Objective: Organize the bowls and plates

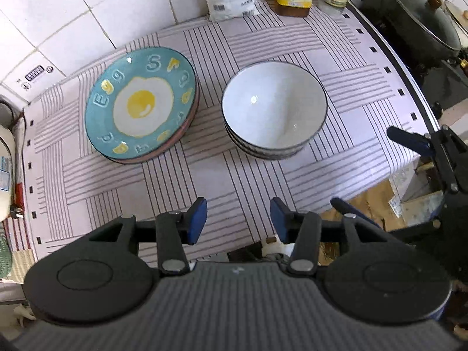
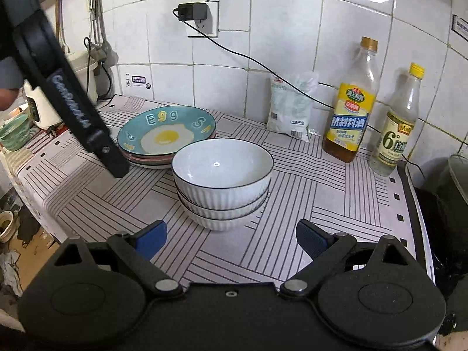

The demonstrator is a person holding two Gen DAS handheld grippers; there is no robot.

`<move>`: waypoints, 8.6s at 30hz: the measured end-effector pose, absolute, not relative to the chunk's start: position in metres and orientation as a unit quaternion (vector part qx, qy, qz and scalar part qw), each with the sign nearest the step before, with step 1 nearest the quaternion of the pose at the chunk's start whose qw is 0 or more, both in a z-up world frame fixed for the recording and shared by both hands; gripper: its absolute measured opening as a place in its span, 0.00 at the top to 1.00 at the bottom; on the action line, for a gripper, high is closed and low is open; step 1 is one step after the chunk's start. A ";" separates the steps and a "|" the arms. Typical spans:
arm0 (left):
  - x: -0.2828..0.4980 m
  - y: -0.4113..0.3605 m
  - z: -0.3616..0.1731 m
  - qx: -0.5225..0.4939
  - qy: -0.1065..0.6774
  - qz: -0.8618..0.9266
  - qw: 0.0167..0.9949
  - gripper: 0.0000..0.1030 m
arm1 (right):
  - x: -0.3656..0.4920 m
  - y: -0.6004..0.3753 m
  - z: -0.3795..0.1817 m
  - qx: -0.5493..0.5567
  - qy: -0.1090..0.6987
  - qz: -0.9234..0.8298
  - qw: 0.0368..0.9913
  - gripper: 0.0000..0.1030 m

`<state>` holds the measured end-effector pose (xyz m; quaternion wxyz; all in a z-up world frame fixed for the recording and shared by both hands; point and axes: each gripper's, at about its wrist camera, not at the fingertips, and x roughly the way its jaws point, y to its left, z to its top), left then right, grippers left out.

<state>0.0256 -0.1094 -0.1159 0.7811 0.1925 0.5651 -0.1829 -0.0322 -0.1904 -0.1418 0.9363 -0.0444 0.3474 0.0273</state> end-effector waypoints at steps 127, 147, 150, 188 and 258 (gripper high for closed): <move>0.206 0.044 -0.193 -0.072 0.469 -0.153 0.867 0.50 | 0.257 -0.081 -0.219 -0.040 0.337 0.192 0.921 0.00; 0.176 0.029 -0.170 -0.009 0.431 -0.100 0.897 0.40 | 0.204 -0.065 -0.207 -0.051 0.328 0.125 0.935 0.00; 0.158 0.027 -0.157 -0.001 0.411 -0.094 0.907 0.36 | 0.183 -0.068 -0.193 -0.024 0.316 0.114 0.942 0.00; 0.052 0.036 -0.097 0.088 0.431 -0.013 0.898 0.02 | 0.077 -0.145 -0.068 0.040 0.301 -0.133 0.944 0.00; -0.058 0.039 -0.052 0.076 0.356 -0.021 0.931 0.02 | -0.019 -0.107 -0.026 0.029 0.374 -0.190 0.907 0.00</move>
